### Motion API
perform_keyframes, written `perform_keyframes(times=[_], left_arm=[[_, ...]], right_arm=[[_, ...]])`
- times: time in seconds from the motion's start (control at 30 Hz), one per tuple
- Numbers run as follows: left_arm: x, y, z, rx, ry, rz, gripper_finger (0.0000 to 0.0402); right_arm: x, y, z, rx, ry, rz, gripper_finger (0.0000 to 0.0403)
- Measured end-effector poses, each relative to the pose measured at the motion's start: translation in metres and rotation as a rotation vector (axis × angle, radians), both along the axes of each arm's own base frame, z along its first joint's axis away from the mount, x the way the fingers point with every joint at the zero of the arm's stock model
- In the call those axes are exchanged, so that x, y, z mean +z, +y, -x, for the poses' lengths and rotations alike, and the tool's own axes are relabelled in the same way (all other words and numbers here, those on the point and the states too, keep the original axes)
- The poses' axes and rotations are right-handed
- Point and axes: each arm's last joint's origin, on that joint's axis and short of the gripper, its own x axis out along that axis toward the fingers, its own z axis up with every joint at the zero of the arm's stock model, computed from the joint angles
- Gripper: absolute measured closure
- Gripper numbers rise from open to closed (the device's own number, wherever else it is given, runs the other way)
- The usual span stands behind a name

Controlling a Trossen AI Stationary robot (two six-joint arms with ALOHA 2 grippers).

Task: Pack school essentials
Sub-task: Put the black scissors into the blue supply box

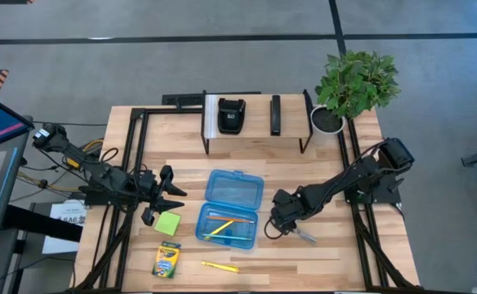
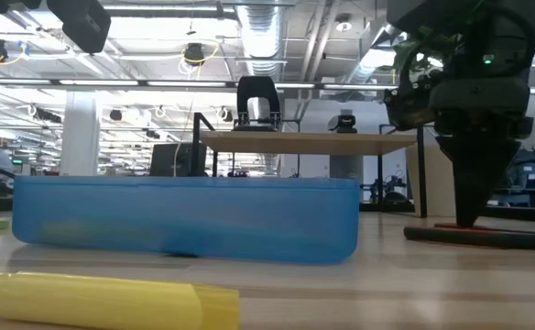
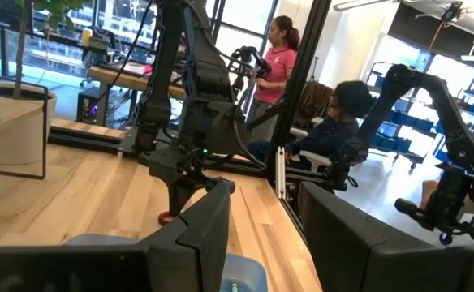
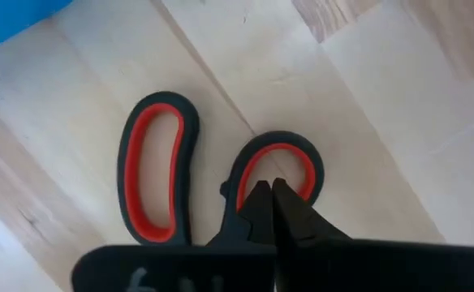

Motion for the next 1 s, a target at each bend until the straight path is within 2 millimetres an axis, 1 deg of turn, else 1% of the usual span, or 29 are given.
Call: perform_keyframes(times=[0.13, 0.2, 0.3, 0.5, 0.7, 0.8, 0.9, 1.0], left_arm=[[0.0, 0.0, 0.0, 0.0, 0.0, 0.0, 0.0264], [0.0, 0.0, 0.0, 0.0, 0.0, 0.0, 0.0264], [0.0, 0.0, 0.0, 0.0, 0.0, 0.0, 0.0264], [0.0, 0.0, 0.0, 0.001, 0.001, -0.003, 0.0264], [0.0, 0.0, 0.0, 0.001, 0.001, -0.004, 0.0264], [0.0, 0.0, 0.0, 0.001, 0.001, -0.003, 0.0264], [0.0, 0.0, 0.0, 0.001, 0.001, -0.003, 0.0264], [0.0, 0.0, 0.0, 0.001, 0.001, -0.003, 0.0264]], right_arm=[[0.001, 0.0, 0.0, 0.005, 0.0, 0.013, 0.0398], [0.001, 0.001, 0.001, 0.008, 0.003, 0.008, 0.0389], [0.003, 0.008, 0.004, 0.025, -0.004, -0.007, 0.0366], [0.007, 0.029, 0.014, 0.07, -0.01, -0.041, 0.0299], [0.006, 0.049, 0.026, 0.084, -0.002, -0.057, 0.0205], [0.002, 0.055, 0.03, 0.078, 0.02, -0.05, 0.0162], [-0.009, 0.056, 0.029, 0.07, 0.062, -0.024, 0.0138], [-0.022, 0.056, 0.026, 0.063, 0.1, -0.002, 0.0133]])
